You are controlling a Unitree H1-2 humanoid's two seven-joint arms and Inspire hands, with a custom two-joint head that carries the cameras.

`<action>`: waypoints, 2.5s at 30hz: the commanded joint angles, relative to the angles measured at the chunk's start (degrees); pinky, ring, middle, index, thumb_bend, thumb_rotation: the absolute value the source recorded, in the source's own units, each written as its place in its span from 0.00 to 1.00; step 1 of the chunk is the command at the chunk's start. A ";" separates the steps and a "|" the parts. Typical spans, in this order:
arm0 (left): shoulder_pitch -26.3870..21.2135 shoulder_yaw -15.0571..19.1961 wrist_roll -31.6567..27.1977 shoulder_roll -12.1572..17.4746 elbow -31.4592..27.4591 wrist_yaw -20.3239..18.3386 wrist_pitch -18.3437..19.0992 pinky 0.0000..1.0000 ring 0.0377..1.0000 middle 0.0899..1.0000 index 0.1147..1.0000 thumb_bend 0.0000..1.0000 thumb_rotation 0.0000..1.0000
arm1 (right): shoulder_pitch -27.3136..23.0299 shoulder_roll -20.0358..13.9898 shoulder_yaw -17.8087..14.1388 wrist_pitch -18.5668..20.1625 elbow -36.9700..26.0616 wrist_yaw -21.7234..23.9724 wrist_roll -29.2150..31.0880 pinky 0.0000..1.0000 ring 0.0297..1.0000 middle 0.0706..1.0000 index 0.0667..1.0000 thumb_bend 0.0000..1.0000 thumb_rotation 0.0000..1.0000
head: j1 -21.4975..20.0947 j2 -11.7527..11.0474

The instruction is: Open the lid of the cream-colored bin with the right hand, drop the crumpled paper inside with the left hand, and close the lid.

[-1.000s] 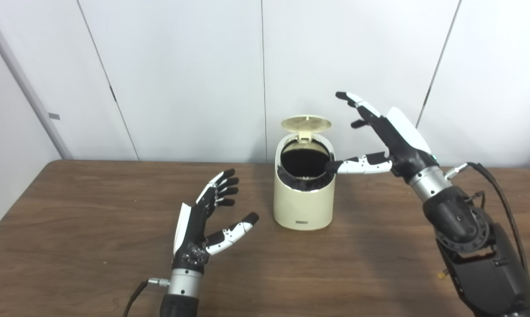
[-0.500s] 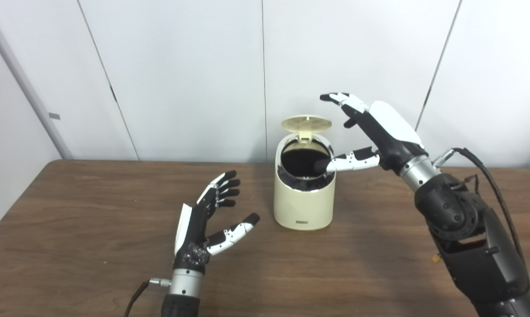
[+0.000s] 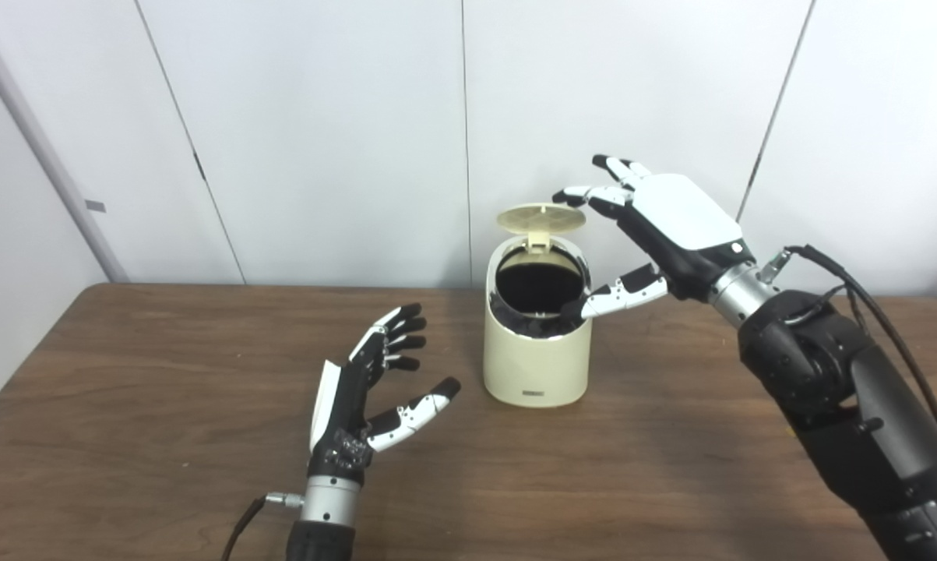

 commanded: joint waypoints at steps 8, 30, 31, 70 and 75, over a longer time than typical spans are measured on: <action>-1.02 -0.03 0.38 -0.37 -1.48 -0.35 -0.60 0.66 0.74 0.78 0.82 0.70 0.23 | -2.78 -0.48 -0.95 -1.66 -1.24 -0.75 -0.72 1.00 1.00 0.79 0.80 0.83 0.62 | 0.17 0.15; -1.17 0.37 0.27 -0.69 -2.16 -1.05 -0.53 0.64 0.74 0.78 0.81 0.70 0.23 | -0.80 -0.09 -0.25 -4.73 -4.99 1.45 -0.72 1.00 1.00 0.77 0.79 0.81 0.57 | 0.87 1.34; -1.19 0.38 0.19 -0.70 -2.15 -1.08 -0.58 0.64 0.74 0.78 0.81 0.70 0.23 | -0.73 -0.15 -0.15 -4.94 -5.09 1.33 -1.05 1.00 1.00 0.77 0.79 0.81 0.58 | 0.92 1.43; -0.98 0.63 0.64 -0.83 -4.02 -1.52 1.25 0.61 0.72 0.77 0.80 0.70 0.20 | 4.58 0.21 1.50 -7.42 -2.70 4.16 -0.37 1.00 0.95 0.74 0.75 0.82 0.52 | 1.54 3.54; -0.78 0.61 0.77 -1.08 -4.53 -1.47 1.86 0.62 0.72 0.77 0.80 0.69 0.20 | 5.20 0.22 1.82 -7.68 -2.69 3.78 -1.27 1.00 0.94 0.74 0.74 0.82 0.52 | 1.61 3.75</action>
